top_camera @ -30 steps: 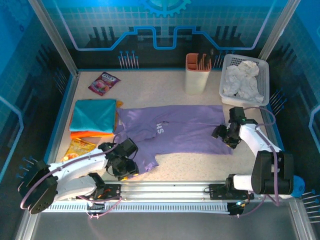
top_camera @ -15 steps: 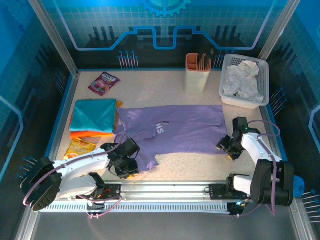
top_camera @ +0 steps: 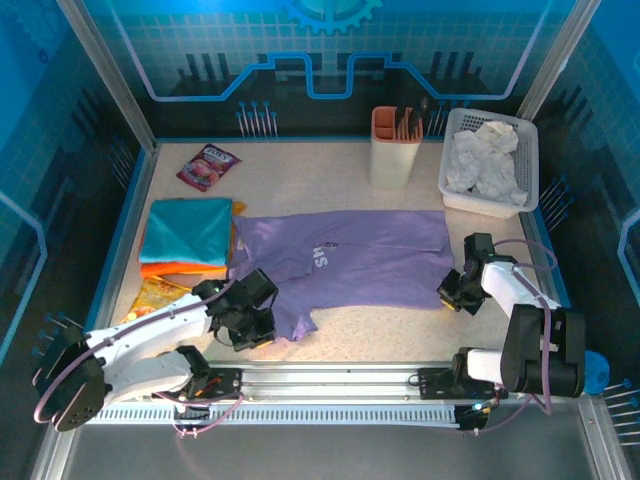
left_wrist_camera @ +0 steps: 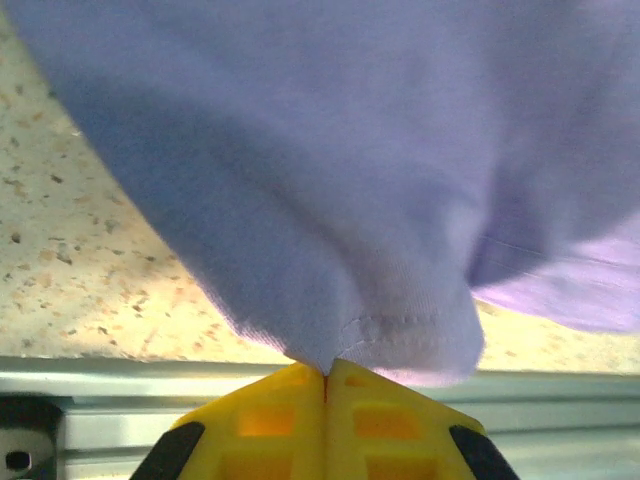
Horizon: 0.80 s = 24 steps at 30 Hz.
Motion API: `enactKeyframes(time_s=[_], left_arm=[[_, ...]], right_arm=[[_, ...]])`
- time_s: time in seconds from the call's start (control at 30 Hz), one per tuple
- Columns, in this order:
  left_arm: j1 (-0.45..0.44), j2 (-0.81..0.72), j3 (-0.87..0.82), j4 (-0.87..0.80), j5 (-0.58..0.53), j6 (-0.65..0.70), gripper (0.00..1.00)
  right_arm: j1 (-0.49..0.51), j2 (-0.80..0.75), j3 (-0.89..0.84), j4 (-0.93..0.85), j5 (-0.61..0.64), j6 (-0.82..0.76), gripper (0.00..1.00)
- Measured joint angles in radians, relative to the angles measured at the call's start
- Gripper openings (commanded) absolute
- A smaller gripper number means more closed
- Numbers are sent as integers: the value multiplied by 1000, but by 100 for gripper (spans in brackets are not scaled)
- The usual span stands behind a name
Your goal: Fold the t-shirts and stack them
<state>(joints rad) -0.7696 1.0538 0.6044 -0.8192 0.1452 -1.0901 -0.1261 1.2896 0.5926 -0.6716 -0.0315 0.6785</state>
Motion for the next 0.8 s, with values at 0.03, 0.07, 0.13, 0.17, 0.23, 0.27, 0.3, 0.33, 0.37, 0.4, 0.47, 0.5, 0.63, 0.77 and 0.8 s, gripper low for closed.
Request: enactKeyframes(time_s=[0.03, 0.07, 0.13, 0.17, 0.23, 0.27, 0.3, 0.33, 0.37, 0.4, 0.47, 0.5, 0.63, 0.77, 0.8], left_arm=[[7, -2, 32, -19, -4, 14, 0], [15, -2, 59, -35, -9, 24, 0], [48, -2, 120, -69, -14, 58, 0], [65, -2, 142, -84, -17, 74, 0], [124, -2, 193, -116, -18, 125, 0], [150, -2, 211, -127, -18, 143, 0], [182, -2, 233, -141, -18, 171, 0], [216, 0, 257, -153, -17, 199, 0], [240, 3, 276, -161, -17, 219, 0], [268, 12, 302, -172, -18, 248, 0], [308, 34, 349, -180, -18, 291, 0], [325, 47, 373, -182, -18, 311, 0], [386, 106, 457, -178, -18, 380, 0], [447, 162, 505, -153, -13, 426, 0], [463, 174, 512, -143, -10, 437, 0]], right_arm=[[0, 0, 3, 0, 0, -3, 1], [0, 0, 5, -1, 0, -5, 1], [0, 1, 19, -3, -5, -11, 1], [0, 2, 30, -6, -10, -15, 1], [-2, 10, 66, -15, -27, -26, 1], [-4, 18, 84, -17, -34, -30, 1], [-6, 27, 107, -19, -40, -37, 0], [-7, 37, 127, -19, -45, -43, 0], [-8, 45, 144, -20, -51, -48, 0], [-11, 57, 161, -21, -57, -52, 0], [-17, 85, 193, -26, -68, -59, 0], [-21, 100, 208, -28, -79, -62, 1], [-31, 152, 262, -43, -113, -70, 1], [-45, 205, 327, -45, -148, -72, 2], [-48, 216, 336, -43, -157, -72, 2]])
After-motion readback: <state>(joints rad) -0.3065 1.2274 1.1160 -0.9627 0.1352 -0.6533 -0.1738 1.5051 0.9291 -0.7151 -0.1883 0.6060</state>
